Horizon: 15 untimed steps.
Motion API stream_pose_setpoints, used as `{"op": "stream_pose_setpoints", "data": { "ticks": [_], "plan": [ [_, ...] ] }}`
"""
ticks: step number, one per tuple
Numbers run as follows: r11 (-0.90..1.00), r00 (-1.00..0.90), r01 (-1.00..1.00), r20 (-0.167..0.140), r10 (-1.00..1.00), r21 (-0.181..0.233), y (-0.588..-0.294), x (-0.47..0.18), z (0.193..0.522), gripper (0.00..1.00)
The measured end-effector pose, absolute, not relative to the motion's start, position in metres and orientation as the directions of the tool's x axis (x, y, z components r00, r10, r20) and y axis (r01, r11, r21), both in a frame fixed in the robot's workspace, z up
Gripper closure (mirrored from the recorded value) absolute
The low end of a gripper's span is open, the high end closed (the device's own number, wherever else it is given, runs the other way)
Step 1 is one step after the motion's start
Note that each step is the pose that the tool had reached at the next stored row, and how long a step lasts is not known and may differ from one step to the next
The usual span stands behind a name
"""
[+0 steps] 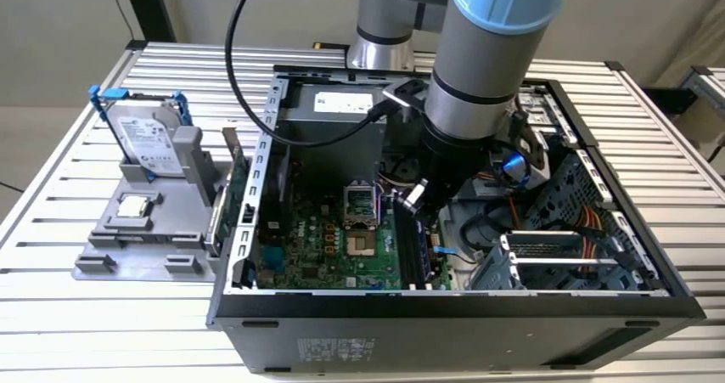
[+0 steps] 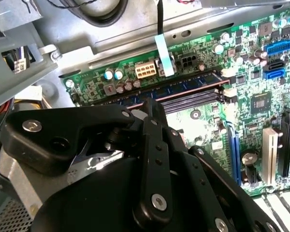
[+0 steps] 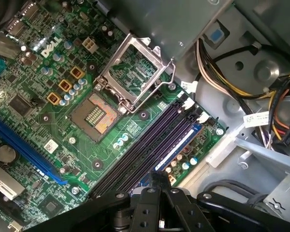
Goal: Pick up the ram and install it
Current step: 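Press down the ram until it locks into place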
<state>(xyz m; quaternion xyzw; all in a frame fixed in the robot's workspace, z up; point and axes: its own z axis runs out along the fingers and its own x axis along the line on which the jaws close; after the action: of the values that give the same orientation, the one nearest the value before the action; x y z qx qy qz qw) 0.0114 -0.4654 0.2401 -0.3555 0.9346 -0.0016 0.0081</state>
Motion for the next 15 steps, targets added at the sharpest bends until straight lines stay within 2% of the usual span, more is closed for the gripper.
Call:
{"op": "stream_pose_setpoints", "data": {
  "ticks": [15],
  "plan": [
    [0.679,-0.679,-0.734,-0.014,-0.734,-0.009,-0.4654,0.0114,0.2400,1.00]
  ]
}}
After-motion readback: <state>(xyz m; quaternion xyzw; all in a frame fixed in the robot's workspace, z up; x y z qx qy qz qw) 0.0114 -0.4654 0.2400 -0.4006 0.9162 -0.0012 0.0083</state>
